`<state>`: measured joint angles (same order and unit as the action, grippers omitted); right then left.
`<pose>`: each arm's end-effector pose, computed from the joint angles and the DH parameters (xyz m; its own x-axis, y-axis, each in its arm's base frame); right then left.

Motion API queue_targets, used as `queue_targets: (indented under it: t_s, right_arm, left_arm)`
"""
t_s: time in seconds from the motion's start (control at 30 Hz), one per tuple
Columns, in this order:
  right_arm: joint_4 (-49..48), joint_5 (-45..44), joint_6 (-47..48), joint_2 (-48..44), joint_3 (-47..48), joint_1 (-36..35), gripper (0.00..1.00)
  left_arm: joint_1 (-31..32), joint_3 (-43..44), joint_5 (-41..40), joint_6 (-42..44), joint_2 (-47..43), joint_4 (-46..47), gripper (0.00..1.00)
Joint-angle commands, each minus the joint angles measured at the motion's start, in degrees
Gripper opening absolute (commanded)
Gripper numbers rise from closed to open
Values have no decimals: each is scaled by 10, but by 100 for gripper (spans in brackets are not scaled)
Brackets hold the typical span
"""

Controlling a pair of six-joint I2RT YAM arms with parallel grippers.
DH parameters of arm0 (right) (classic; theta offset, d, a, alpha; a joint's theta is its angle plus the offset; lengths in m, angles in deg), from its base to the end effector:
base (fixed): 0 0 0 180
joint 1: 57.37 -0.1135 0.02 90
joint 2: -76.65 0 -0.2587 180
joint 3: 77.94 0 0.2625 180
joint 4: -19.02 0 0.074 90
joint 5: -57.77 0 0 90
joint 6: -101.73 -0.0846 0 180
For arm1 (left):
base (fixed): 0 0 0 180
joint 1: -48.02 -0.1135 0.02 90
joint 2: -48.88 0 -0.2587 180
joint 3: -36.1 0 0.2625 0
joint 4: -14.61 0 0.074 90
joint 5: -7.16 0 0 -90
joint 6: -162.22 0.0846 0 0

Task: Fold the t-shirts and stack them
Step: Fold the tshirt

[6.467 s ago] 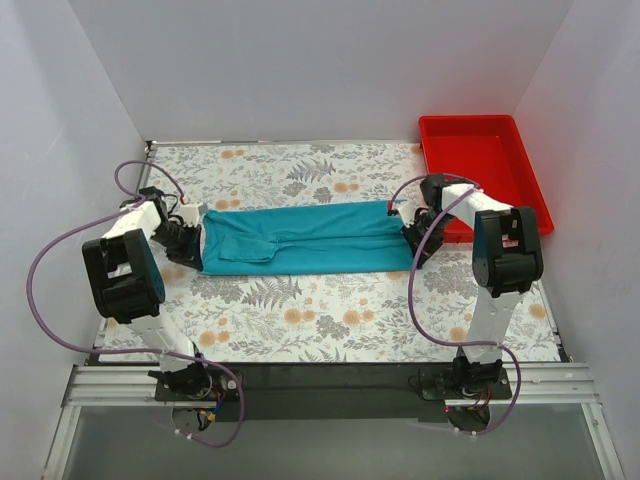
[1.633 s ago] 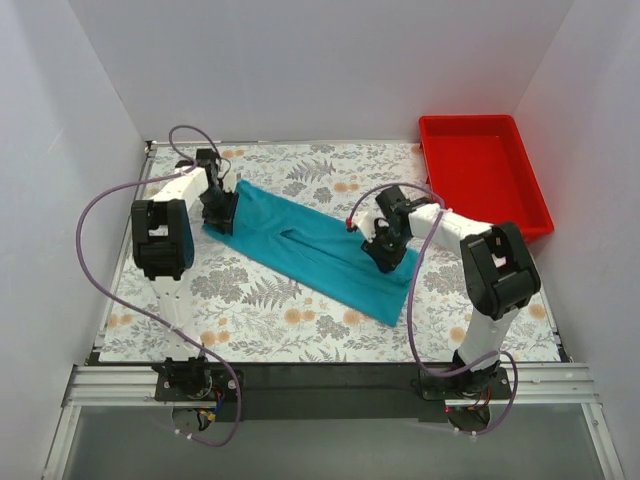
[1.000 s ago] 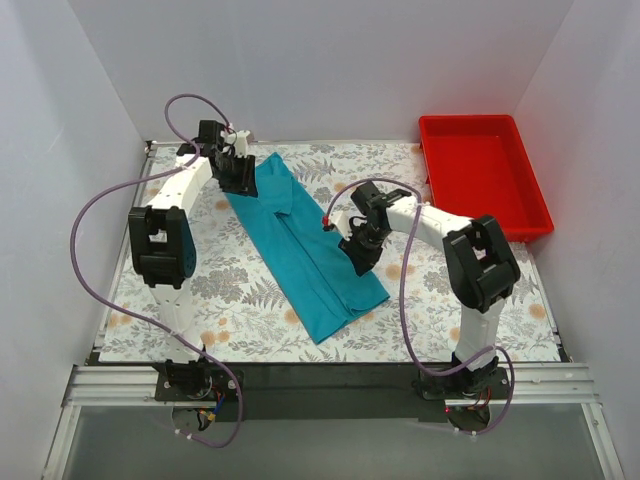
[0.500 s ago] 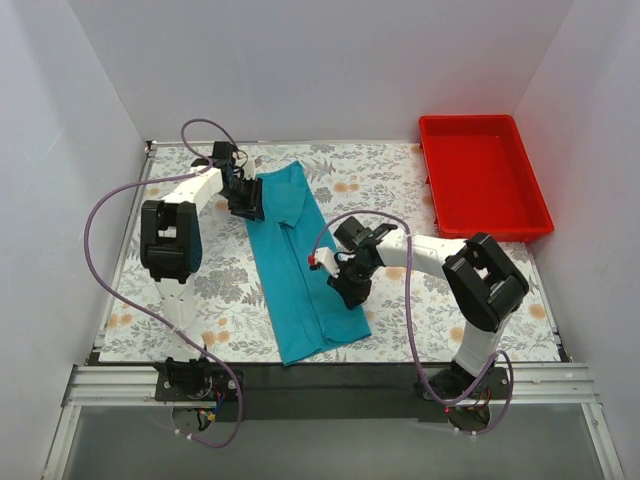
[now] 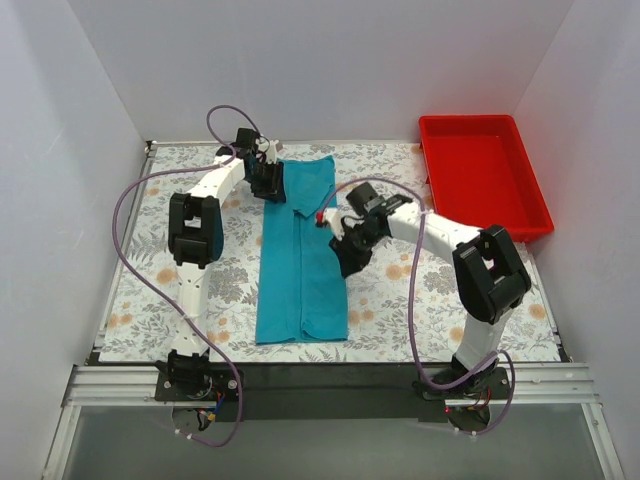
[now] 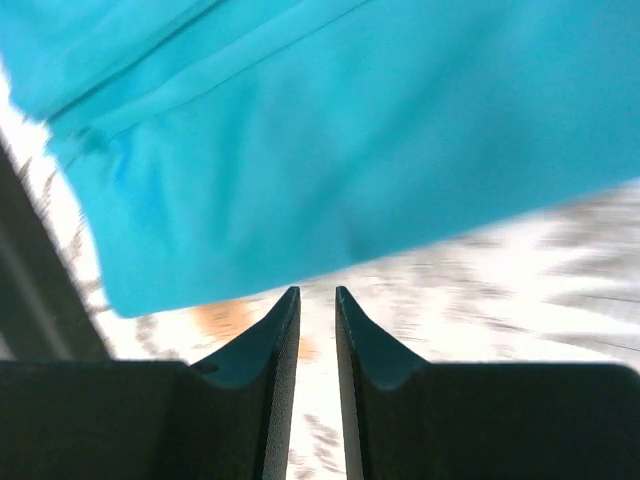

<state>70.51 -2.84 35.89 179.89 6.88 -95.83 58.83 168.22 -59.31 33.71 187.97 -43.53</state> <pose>0.2710 0.2683 0.1437 -0.3952 -0.7693 -0.5020 -0.9159 0.2878 0.2799 0.5239 -0.1344 0.1136 -0.9071 -0.4080 -0.1038 -0.2911 0.7860 -0.5454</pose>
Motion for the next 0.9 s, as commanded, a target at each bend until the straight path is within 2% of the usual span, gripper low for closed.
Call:
queue_targets:
  t_s: [0.0,0.1,0.27,0.37,0.5,0.67,0.87]
  right_arm:
    - [1,-34,3,26,91,45,27]
    - [1,-70,-8,68,177,63,27]
    - [-3,-88,-49,129,277,67,27]
    - [-17,-71,-85,162,293,66,24]
    - [-36,-64,-103,196,295,64,23]
    - [-57,-92,-105,224,295,65,21]
    - [-72,-150,-112,250,290,73,17]
  left_arm:
    - [-2,29,-4,-4,-33,-15,36]
    - [-2,-17,0,-3,-99,8,38]
    - [-2,-170,46,-8,-182,38,38]
    - [-1,-259,73,-27,-227,63,37]
    - [0,-323,72,-29,-253,77,36]
    - [0,-346,64,-25,-236,95,36]
    - [0,-328,40,-24,-179,125,35]
